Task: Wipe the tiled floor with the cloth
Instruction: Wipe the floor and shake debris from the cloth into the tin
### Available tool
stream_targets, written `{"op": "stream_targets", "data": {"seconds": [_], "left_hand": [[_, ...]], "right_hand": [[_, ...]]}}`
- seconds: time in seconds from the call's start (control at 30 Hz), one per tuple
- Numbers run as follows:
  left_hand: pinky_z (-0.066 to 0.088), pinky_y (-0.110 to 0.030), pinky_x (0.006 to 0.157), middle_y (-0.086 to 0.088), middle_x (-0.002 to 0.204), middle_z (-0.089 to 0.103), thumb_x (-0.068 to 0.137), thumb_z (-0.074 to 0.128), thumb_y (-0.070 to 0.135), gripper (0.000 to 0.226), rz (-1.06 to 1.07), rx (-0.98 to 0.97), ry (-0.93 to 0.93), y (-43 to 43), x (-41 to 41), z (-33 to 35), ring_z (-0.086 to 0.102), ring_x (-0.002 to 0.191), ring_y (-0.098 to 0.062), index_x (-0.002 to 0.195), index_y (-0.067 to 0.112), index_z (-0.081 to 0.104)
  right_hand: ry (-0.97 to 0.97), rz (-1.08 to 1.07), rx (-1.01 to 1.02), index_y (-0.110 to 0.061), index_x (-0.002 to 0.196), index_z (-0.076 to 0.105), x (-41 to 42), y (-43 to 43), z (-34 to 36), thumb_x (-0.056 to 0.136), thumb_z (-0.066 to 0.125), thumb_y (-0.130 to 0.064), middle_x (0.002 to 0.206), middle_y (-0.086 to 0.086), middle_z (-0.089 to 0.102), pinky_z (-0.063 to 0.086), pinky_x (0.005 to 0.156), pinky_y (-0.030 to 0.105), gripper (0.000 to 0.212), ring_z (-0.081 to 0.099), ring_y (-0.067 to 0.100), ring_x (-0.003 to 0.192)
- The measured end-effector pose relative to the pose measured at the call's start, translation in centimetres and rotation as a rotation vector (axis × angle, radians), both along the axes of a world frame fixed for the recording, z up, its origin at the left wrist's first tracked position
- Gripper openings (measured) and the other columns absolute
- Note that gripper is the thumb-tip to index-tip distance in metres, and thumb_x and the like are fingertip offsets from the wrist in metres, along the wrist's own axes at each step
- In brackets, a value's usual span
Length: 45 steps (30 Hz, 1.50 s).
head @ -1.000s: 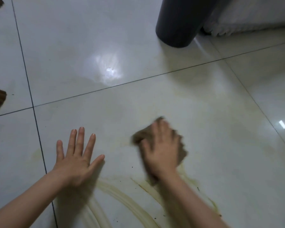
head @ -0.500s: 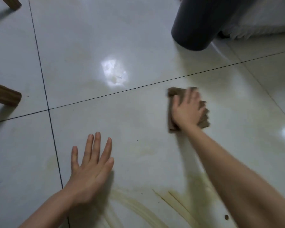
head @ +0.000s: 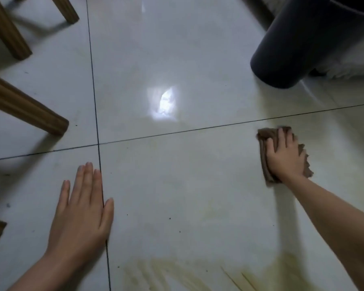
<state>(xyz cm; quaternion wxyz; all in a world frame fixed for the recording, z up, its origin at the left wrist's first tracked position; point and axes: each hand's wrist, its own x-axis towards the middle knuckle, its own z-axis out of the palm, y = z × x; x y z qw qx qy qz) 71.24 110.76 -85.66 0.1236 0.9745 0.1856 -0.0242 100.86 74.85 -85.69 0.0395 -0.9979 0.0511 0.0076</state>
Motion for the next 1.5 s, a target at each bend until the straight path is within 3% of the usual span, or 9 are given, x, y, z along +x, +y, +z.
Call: {"op": "stream_targets", "data": {"seconds": [0.13, 0.33, 0.43, 0.7, 0.9, 1.07, 1.13, 1.33, 1.5], "left_hand": [[0.002, -0.041, 0.12, -0.012, 0.16, 0.008, 0.095, 0.018, 0.038, 0.068, -0.018, 0.081, -0.022, -0.1, -0.4, -1.0, 0.002, 0.149, -0.019, 0.149, -0.001, 0.013], [0.009, -0.043, 0.119, -0.015, 0.158, 0.02, 0.092, 0.023, 0.03, 0.065, -0.018, 0.038, -0.053, 0.2, -0.2, -0.9, 0.014, 0.148, -0.023, 0.147, -0.004, 0.027], [0.01, -0.042, 0.119, -0.015, 0.158, 0.021, 0.091, 0.022, 0.028, 0.065, -0.014, 0.017, -0.078, 0.2, -0.2, -0.6, 0.015, 0.148, -0.023, 0.148, -0.004, 0.026], [0.01, -0.042, 0.118, -0.011, 0.161, 0.01, 0.094, 0.021, 0.027, 0.063, 0.002, -0.02, -0.085, 0.0, -0.3, -0.6, 0.007, 0.149, -0.02, 0.15, -0.001, 0.015], [0.006, -0.03, 0.12, -0.019, 0.158, 0.013, 0.09, 0.026, 0.021, 0.064, 0.069, -0.223, -0.274, 0.3, -0.4, -0.3, 0.008, 0.148, -0.026, 0.146, -0.01, 0.021], [0.008, -0.031, 0.12, -0.021, 0.157, 0.012, 0.088, 0.026, 0.019, 0.065, 0.038, -0.285, -0.32, 0.4, -0.5, 0.2, 0.008, 0.148, -0.028, 0.146, -0.011, 0.019], [0.009, -0.033, 0.119, -0.019, 0.158, 0.012, 0.088, 0.024, 0.02, 0.065, 0.04, -0.264, -0.297, 0.4, -0.5, 0.1, 0.007, 0.148, -0.026, 0.147, -0.009, 0.019], [0.006, -0.033, 0.12, -0.011, 0.16, 0.014, 0.091, 0.02, 0.024, 0.064, 0.037, -0.164, -0.21, 0.3, -0.3, -0.4, 0.006, 0.149, -0.016, 0.15, -0.002, 0.021], [0.002, -0.03, 0.121, -0.007, 0.16, 0.012, 0.092, 0.015, 0.028, 0.065, 0.038, -0.126, -0.149, 0.3, -0.4, -0.4, 0.004, 0.149, -0.013, 0.151, 0.001, 0.019]], "right_hand": [[-0.005, -0.144, 0.073, -0.015, 0.155, 0.015, -2.9, 10.2, 0.0, 0.101, 0.026, -0.043, 0.163, 0.008, 0.005, 0.005, 0.117, 0.056, 0.062, 0.003, 0.023, 0.149], [0.024, 1.045, 0.187, -0.019, 0.15, 0.035, -17.3, 25.2, -0.4, 0.094, 0.031, -0.047, 0.16, 0.005, 0.022, 0.012, 0.118, 0.048, 0.062, 0.014, 0.021, 0.149], [0.083, 1.478, 0.195, -0.02, 0.145, 0.043, -12.6, 21.9, 0.4, 0.098, 0.047, -0.036, 0.156, 0.004, 0.032, 0.013, 0.12, 0.043, 0.05, 0.025, 0.021, 0.146], [-0.01, 0.203, 0.102, -0.022, 0.154, 0.02, -4.1, 19.0, -0.1, 0.101, 0.032, -0.038, 0.163, 0.001, 0.01, 0.003, 0.119, 0.045, 0.056, 0.008, 0.018, 0.149], [0.012, 1.121, 0.167, -0.019, 0.15, 0.035, -17.7, 29.6, -0.4, 0.1, 0.026, -0.039, 0.16, 0.004, 0.022, 0.012, 0.119, 0.044, 0.055, 0.017, 0.021, 0.148], [0.124, 1.613, 0.123, -0.021, 0.149, 0.036, -15.1, 20.3, 0.5, 0.101, 0.033, -0.04, 0.16, 0.001, 0.022, 0.011, 0.121, 0.044, 0.052, 0.014, 0.018, 0.149], [0.082, 1.446, 0.121, -0.023, 0.146, 0.041, -11.0, 15.0, 0.7, 0.098, 0.036, -0.041, 0.157, 0.002, 0.028, 0.015, 0.119, 0.043, 0.051, 0.025, 0.023, 0.146], [-0.003, 0.09, 0.096, -0.018, 0.151, 0.032, -4.9, 8.1, 0.3, 0.097, 0.027, -0.041, 0.161, 0.007, 0.02, 0.011, 0.117, 0.053, 0.058, 0.016, 0.024, 0.147], [-0.065, 0.387, 0.117, -0.016, 0.151, 0.03, -14.1, 18.0, 0.0, 0.098, 0.034, -0.035, 0.16, 0.009, 0.021, 0.01, 0.117, 0.047, 0.057, 0.021, 0.025, 0.146]]}}
